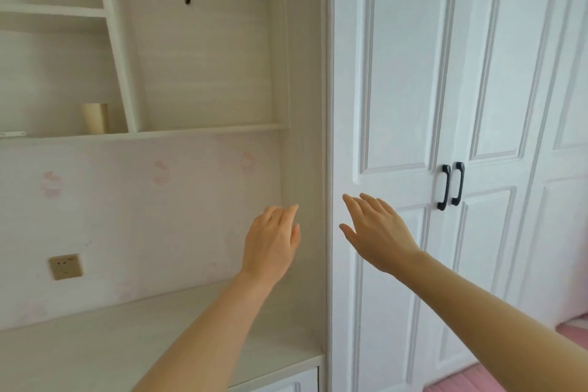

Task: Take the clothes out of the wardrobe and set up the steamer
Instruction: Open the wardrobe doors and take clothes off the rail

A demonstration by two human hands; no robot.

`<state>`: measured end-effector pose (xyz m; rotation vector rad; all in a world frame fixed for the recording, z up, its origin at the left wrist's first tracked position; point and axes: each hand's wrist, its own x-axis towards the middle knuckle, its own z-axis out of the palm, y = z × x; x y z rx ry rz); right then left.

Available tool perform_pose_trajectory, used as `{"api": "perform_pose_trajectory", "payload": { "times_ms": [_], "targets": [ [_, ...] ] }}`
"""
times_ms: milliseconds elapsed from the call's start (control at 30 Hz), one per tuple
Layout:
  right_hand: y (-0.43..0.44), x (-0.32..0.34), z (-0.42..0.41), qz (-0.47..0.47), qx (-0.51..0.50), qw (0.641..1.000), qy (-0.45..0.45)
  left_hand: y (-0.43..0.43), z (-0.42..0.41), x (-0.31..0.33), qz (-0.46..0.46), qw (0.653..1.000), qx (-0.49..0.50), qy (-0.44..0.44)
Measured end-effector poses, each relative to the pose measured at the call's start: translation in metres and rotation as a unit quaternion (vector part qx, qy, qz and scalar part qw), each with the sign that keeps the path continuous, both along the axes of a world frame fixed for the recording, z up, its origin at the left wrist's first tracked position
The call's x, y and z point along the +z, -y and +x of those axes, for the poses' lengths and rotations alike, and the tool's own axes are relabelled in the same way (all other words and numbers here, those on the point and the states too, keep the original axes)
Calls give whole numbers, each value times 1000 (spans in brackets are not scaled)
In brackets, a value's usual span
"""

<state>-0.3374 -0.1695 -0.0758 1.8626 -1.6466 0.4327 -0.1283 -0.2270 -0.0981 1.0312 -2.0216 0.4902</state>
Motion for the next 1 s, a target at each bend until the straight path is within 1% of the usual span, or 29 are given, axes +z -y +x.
{"api": "perform_pose_trajectory", "payload": {
  "times_ms": [167,267,400,533,667,833,1000],
  "targets": [
    [19,-24,-38,54,-52,997,29,31,-50,-25,48,997,-60,-19],
    [24,-32,-60,77,-80,991,76,41,-79,-37,74,993,-91,-20],
    [29,-39,-95,87,-116,983,116,51,-114,-51,122,986,-112,-28],
    [37,-37,-135,88,-142,976,143,60,-156,-51,168,975,-141,-32],
    [51,-23,-184,76,-147,971,173,72,-207,-44,183,969,-151,-73],
    [69,-12,-240,63,-143,951,265,88,-276,-37,215,956,-167,-107],
    [92,-6,-284,69,-115,948,290,98,-339,-37,247,942,-189,-122]
  ]
}}
